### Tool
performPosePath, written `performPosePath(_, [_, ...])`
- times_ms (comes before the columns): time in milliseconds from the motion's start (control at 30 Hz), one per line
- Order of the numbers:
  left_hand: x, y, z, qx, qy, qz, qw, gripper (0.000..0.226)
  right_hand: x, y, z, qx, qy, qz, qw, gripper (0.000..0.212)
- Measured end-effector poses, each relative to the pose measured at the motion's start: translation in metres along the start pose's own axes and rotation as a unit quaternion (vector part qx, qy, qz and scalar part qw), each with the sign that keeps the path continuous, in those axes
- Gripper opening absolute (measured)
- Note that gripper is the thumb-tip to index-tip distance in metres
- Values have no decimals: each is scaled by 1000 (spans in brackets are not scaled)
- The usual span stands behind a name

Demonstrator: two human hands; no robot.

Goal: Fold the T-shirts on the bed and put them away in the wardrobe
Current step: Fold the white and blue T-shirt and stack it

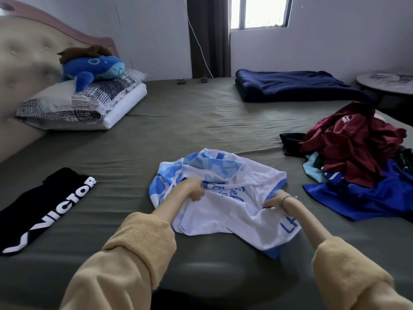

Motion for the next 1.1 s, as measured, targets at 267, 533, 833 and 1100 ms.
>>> performPosePath(267, [-18,9,-42,231,-10,-137,963,81,-7,28,54,-280,-123,1,952,18])
performPosePath(533, [-22,13,-70,192,-165,-16,967,51,-35,71,75,-328,-64,133,933,15])
performPosePath(833, [-32,12,-83,194,-11,-61,979,28,-52,15,17,-160,2,-105,981,61])
performPosePath(1100, [-127,-11,-87,140,441,-257,848,37,-75,11,25,-196,-151,-336,909,35])
Point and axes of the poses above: each hand's wrist, its own y-axis away from the middle knuckle, its own x-axis out of the palm, z = x × y, the point moved 3 cm from there along -y, towards the middle knuckle, and after that the axes turned 14 degrees about z, right-handed, at the moved point
